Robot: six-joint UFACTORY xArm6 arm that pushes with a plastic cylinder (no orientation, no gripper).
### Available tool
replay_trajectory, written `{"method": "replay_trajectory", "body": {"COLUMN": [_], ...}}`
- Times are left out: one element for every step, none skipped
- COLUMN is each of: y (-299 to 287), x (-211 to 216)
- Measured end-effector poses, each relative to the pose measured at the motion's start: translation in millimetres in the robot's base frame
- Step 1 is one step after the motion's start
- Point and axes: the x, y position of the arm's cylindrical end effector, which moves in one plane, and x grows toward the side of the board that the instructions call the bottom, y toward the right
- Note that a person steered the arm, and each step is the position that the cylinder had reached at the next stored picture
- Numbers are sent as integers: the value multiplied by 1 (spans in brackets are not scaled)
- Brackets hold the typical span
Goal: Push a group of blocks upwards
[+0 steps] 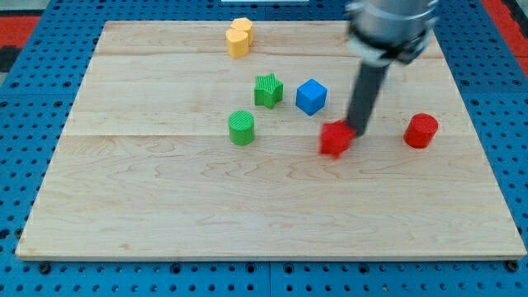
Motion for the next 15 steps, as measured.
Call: {"method": "replay_trajectory", "body": {"y": [33,3,-23,-77,-76,-114,-136,-33,-13,72,176,137,25,3,12], "x": [10,76,37,-5,-36,-53,-48,-33,25,27,0,-19,-2,-24,-36]}}
